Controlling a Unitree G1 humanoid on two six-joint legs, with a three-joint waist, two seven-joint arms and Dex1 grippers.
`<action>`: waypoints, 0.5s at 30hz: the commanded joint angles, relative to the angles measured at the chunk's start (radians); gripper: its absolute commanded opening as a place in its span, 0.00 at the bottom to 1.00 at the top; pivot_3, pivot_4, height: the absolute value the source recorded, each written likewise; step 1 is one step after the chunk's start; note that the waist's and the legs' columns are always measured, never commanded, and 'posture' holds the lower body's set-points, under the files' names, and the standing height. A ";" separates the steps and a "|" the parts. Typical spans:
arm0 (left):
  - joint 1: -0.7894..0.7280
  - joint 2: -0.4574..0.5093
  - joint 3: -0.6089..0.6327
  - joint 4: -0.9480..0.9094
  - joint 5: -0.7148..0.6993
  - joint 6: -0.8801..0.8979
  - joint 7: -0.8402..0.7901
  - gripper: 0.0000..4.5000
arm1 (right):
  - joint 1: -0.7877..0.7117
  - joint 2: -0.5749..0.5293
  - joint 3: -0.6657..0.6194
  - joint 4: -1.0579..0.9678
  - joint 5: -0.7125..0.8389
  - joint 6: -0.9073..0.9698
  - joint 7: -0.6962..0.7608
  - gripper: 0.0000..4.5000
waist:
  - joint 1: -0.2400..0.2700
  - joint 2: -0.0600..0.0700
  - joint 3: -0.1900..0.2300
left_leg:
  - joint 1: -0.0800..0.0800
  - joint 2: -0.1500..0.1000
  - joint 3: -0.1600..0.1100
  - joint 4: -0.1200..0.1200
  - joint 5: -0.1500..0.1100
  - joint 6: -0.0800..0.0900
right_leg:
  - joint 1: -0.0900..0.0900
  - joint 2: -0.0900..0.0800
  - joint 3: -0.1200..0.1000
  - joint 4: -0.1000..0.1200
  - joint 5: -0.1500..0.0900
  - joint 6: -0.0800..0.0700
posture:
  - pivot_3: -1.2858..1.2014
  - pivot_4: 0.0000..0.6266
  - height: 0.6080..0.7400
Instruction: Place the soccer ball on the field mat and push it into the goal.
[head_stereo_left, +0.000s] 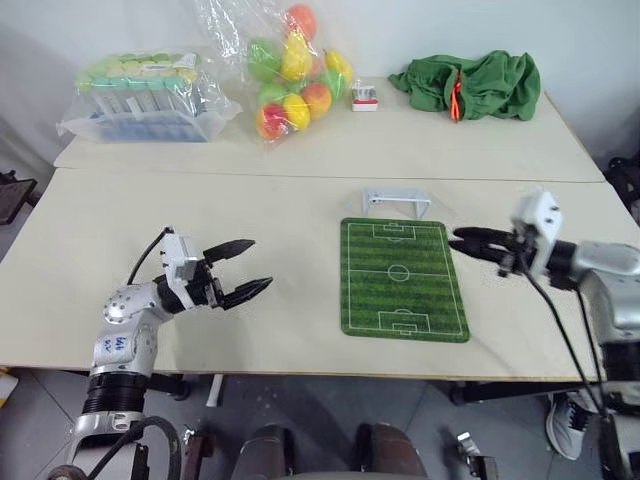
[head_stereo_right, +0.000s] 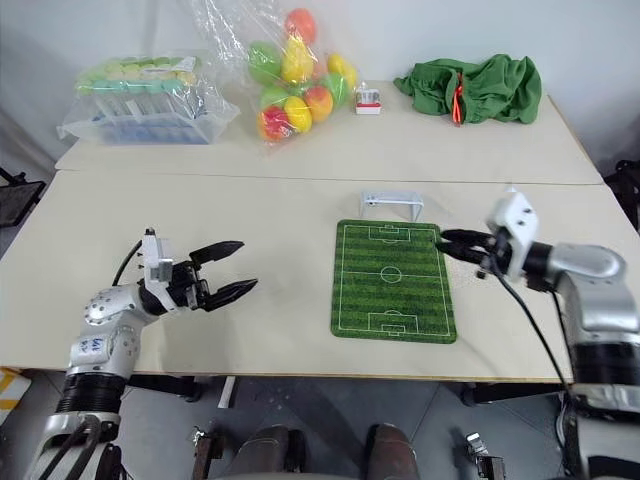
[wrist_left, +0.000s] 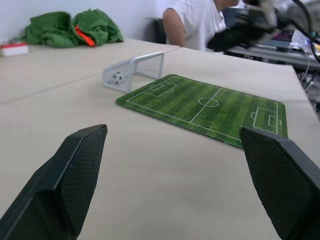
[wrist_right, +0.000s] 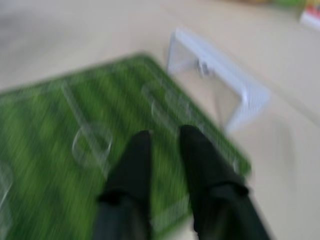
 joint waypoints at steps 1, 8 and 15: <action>0.033 0.053 0.040 -0.074 -0.042 0.082 0.004 1.00 | 0.074 -0.069 -0.095 0.008 0.061 -0.030 0.096 0.51 | -0.002 0.000 0.000 | 0.000 0.000 0.000 0.000 0.000 0.000 | 0.000 0.000 0.000 0.000 0.000 0.000 | 0.52 0.24 1.00; 0.074 0.119 0.096 -0.086 -0.072 0.109 -0.064 1.00 | 0.169 -0.128 -0.154 0.088 0.085 -0.121 0.247 0.99 | -0.003 0.000 0.000 | 0.002 0.001 0.003 0.001 0.000 0.000 | 0.001 0.000 0.002 0.000 0.000 0.000 | 0.52 0.24 1.00; 0.123 0.172 0.136 -0.098 -0.090 0.128 -0.106 1.00 | 0.173 -0.148 -0.156 0.191 0.075 -0.183 0.274 0.99 | -0.002 0.000 0.000 | 0.002 0.002 0.003 0.001 0.000 0.000 | 0.001 0.000 0.003 0.000 0.000 0.000 | 0.52 0.24 1.00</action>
